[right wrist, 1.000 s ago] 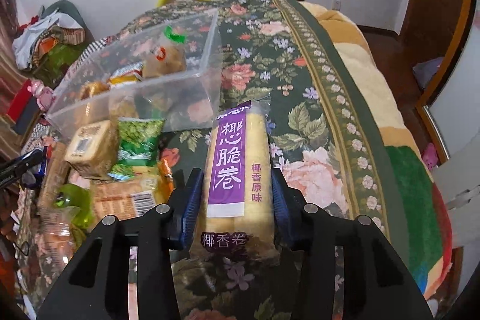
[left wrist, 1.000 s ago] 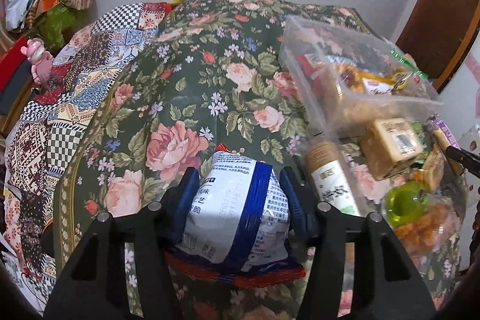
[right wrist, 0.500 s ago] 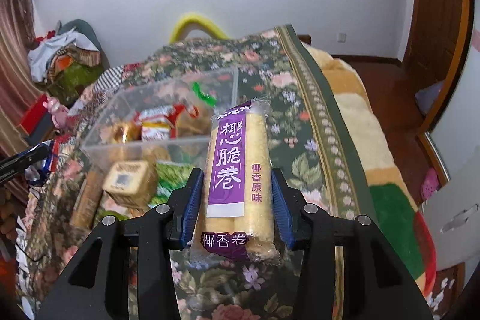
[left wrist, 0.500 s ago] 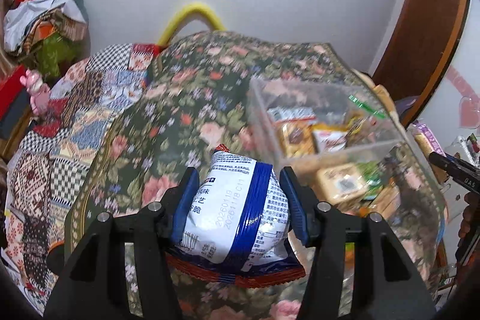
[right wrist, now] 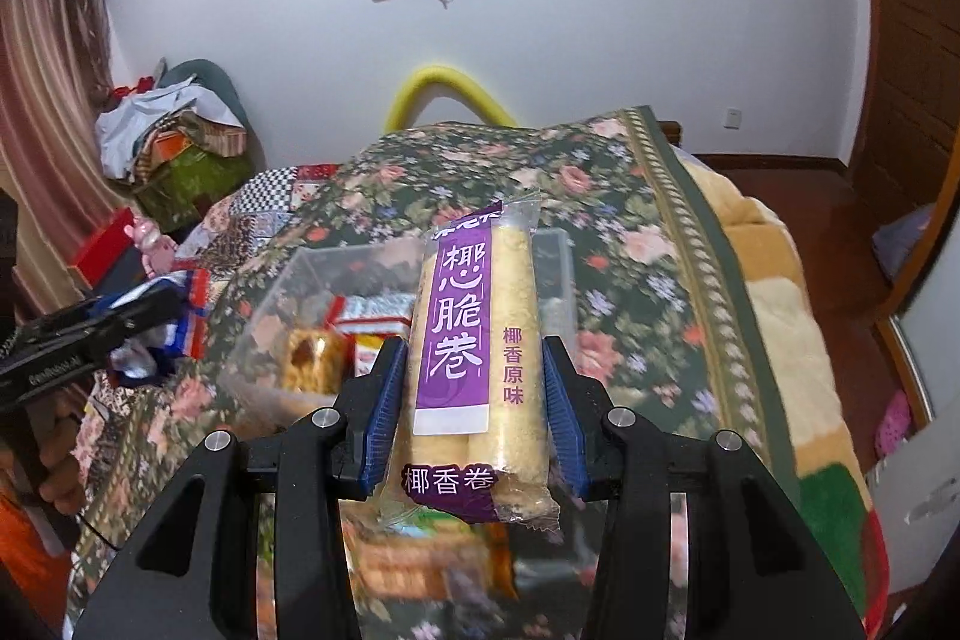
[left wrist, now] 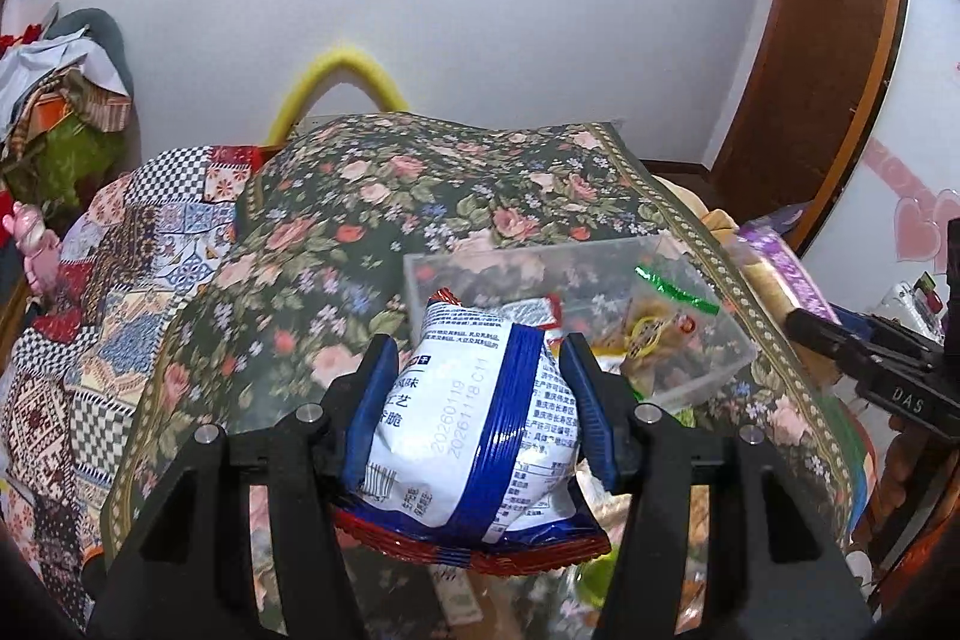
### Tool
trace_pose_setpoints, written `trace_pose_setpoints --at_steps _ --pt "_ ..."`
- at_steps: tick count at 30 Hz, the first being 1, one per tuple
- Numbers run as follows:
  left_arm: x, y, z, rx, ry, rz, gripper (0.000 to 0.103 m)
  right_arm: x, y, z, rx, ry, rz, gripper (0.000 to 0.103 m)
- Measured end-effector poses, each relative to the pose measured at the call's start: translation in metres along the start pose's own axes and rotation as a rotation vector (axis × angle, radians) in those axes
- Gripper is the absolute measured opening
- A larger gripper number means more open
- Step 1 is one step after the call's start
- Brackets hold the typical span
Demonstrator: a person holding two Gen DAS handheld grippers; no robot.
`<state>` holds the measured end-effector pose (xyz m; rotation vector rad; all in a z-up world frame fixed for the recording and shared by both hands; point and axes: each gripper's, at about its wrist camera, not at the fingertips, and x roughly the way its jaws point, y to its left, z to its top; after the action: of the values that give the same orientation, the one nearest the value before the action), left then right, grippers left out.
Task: Organize snacks
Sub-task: 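Carry both snacks over the clear box and open both tools to drop them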
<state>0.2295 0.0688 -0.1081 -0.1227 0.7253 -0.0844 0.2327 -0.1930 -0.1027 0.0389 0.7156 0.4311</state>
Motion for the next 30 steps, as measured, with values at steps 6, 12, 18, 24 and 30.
trace_pose_setpoints --at_steps 6,12,18,24,30 --pt "0.028 -0.01 0.011 0.004 0.017 -0.017 0.056 0.024 0.013 0.007 -0.03 0.018 0.023 0.041" --pt "0.064 -0.013 0.016 -0.002 0.06 -0.028 0.056 0.052 0.018 0.01 -0.045 0.062 0.037 0.041" --pt "0.096 -0.015 0.02 0.004 0.094 -0.019 0.056 0.078 0.023 0.015 -0.076 0.097 0.032 0.041" --pt "0.119 -0.015 0.02 0.015 0.124 -0.014 0.053 0.096 0.027 0.015 -0.106 0.124 0.026 0.041" --pt "0.125 -0.015 0.024 0.028 0.119 -0.002 0.052 0.11 0.025 0.013 -0.107 0.16 0.028 0.042"
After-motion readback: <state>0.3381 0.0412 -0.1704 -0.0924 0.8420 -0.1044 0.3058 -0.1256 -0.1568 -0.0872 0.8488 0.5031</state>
